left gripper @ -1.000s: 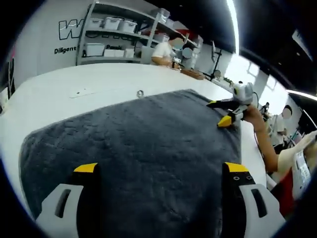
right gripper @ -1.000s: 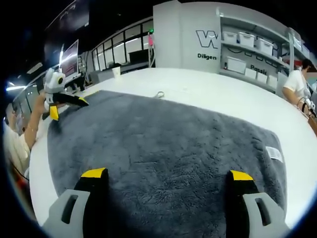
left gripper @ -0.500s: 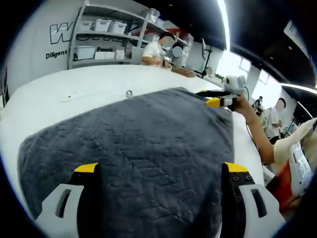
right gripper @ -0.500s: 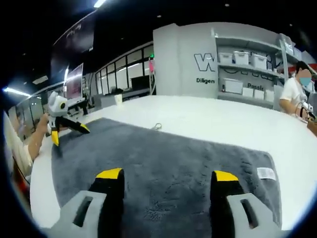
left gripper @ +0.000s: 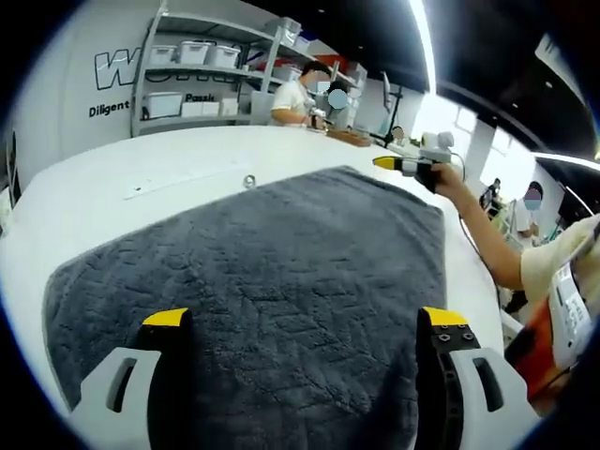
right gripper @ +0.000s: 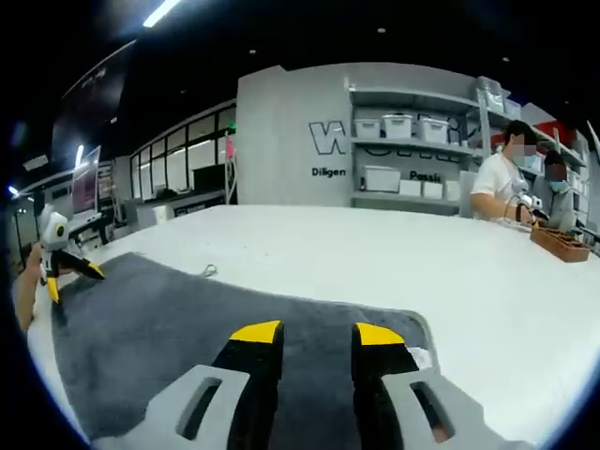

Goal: Open the folded towel by lifting each exposed corner and separating the folded layers until the towel lies flat within the target outline without major curled edges

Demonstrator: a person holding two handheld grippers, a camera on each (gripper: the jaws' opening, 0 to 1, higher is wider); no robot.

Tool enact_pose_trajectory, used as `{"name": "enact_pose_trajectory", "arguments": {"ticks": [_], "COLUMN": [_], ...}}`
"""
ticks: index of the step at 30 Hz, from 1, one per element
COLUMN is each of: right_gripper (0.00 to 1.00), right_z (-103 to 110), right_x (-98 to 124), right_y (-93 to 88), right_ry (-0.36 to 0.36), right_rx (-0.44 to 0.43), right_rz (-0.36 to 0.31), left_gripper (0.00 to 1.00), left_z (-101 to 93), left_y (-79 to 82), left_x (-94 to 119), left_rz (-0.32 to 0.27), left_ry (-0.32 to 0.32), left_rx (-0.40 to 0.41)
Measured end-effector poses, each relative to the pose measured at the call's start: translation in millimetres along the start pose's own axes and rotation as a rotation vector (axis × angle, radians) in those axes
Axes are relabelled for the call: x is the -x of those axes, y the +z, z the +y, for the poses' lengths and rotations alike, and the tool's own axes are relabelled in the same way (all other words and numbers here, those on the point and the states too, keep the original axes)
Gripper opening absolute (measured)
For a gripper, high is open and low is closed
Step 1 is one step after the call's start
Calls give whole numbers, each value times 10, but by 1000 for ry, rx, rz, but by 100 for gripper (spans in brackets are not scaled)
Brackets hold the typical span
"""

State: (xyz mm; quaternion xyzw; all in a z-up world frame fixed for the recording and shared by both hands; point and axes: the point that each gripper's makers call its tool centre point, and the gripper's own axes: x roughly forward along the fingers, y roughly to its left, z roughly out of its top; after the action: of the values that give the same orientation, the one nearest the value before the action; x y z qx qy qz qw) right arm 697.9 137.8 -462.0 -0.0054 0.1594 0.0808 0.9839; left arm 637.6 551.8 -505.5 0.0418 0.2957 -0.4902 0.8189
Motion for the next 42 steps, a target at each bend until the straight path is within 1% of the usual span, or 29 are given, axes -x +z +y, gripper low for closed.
{"name": "enact_pose_trajectory", "arguments": {"ticks": [5,6,7,9,11,12,14,16,21,24,31,33,36,40,42], "right_gripper": [23,23,24,24,24,25,28,29,30,29,30,30,30,31,33], "right_z": [-267,-286,-375,-461,-530,-536,-557,-590,-747,-775,-840,-882,-910,-899,-915], "right_x": [-178,-192,-257,-321,-372,-381,-424,-451,-520,-543,-577,-575,-569,-566,-564], "right_y": [148,157,181,193,175,171,116,50,-150,-307,-493,-558,-553,-556,-559], "right_ry": [-65,-71,-100,-134,-158,-159,-147,-152,-186,-178,-169,-179,-179,-183,-183], "right_rx": [1,3,22,44,42,43,35,30,26,3,-17,-18,-37,-18,-19], "right_rz": [25,27,44,57,68,71,90,110,157,187,234,252,233,235,234], "left_gripper": [96,96,96,96,96,96,96,95,95,95,94,93,93,93,93], "left_z": [12,14,32,53,81,84,95,106,123,123,149,150,145,144,144], "left_y": [-16,-22,-30,-36,-50,-52,-66,-65,-69,-81,-81,-82,-84,-92,-96], "left_x": [-21,-25,-30,-32,-37,-37,-35,-29,-30,-36,-29,-29,-27,-26,-28], "left_rz": [6,8,11,14,19,20,25,24,24,27,26,28,28,30,32], "left_ry": [1,1,3,5,10,10,13,14,18,18,22,22,23,26,26], "left_rx": [1,2,5,8,11,12,12,14,18,20,24,22,21,20,19]}}
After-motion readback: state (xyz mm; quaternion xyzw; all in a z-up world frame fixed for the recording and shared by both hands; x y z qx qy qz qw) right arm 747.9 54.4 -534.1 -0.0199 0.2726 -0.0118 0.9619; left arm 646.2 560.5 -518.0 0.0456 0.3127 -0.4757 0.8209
